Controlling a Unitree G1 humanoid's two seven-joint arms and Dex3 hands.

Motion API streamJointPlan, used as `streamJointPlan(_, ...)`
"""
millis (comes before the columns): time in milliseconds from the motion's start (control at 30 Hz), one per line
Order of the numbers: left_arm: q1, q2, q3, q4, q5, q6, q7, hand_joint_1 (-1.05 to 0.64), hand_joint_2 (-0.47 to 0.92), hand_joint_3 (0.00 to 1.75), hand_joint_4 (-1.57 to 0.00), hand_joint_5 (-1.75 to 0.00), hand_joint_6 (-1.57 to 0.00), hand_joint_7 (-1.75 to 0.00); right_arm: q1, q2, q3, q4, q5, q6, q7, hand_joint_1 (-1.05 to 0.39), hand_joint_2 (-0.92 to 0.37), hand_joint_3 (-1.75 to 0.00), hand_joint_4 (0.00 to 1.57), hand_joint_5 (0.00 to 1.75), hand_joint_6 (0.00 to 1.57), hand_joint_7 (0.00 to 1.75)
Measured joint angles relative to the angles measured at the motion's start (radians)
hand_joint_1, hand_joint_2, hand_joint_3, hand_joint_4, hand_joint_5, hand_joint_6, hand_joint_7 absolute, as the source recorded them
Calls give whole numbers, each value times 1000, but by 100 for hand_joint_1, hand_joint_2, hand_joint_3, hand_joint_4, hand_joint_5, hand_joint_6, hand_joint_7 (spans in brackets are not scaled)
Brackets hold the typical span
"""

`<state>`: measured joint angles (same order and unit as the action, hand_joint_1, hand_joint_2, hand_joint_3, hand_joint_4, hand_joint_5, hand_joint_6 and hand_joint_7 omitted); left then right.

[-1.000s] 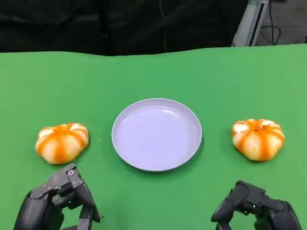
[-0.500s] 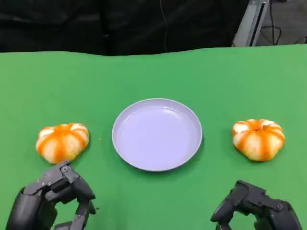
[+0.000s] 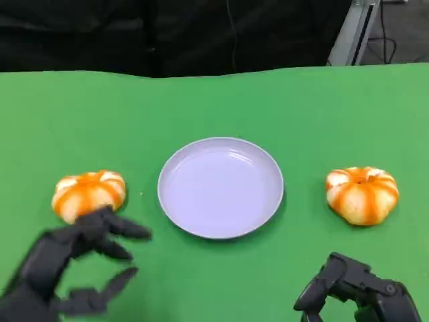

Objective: Grasp the bread from the table and place it into the plate.

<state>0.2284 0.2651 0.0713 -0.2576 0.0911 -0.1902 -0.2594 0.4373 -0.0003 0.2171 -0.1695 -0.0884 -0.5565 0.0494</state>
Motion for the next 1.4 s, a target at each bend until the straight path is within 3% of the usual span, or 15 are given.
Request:
streamJointPlan(167, -4, 0, -8, -22, 17, 42, 2, -34, 92, 4, -35, -53, -49, -12, 3, 0, 0, 0, 0, 1, 0, -8, -30, -139, 71, 164, 76, 138)
streamJointPlan(233, -11, 12, -15, -21, 69, 49, 7, -47, 92, 3, -19, -39, -37, -4, 3, 0, 0, 0, 0, 1, -1, -9, -31, -137, 71, 163, 76, 138)
streamJointPlan(367, -146, 172, -48, 34, 400, 97, 31, -52, 92, 3, -14, -32, -32, 0, 3, 1, 3, -3, -1, 2, -1, -9, -31, -137, 71, 163, 76, 138)
streamJointPlan(467, -211, 204, -75, 48, 507, 121, 55, -54, 92, 2, -8, -28, -28, 0, 9, 0, 2, -4, -1, 2, -2, -9, -32, -136, 71, 163, 76, 137)
streamJointPlan(800, -287, 214, -176, 153, 683, 193, 78, -59, 92, 2, -1, -25, -23, 0, 16, 0, 4, -18, 3, 17, -2, -8, -34, -132, 70, 163, 76, 136)
streamJointPlan(933, -428, 187, -271, 405, 786, 253, 159, -59, 92, 2, 0, -25, -23, 0, 13, 0, 4, -20, 1, 17, -2, -7, -35, -131, 69, 163, 75, 136)
streamJointPlan(1133, -498, 173, -325, 511, 799, 263, 207, -59, 92, 2, -2, -26, -22, 0, 24, 0, 3, -21, 2, 17, -2, -7, -35, -131, 69, 163, 75, 136)
streamJointPlan(1400, -728, 83, -430, 959, 789, 310, 273, -55, 91, 0, -2, -26, -22, 0, 29, 1, 10, -43, -5, 18, -5, -9, -36, -129, 69, 163, 75, 136)
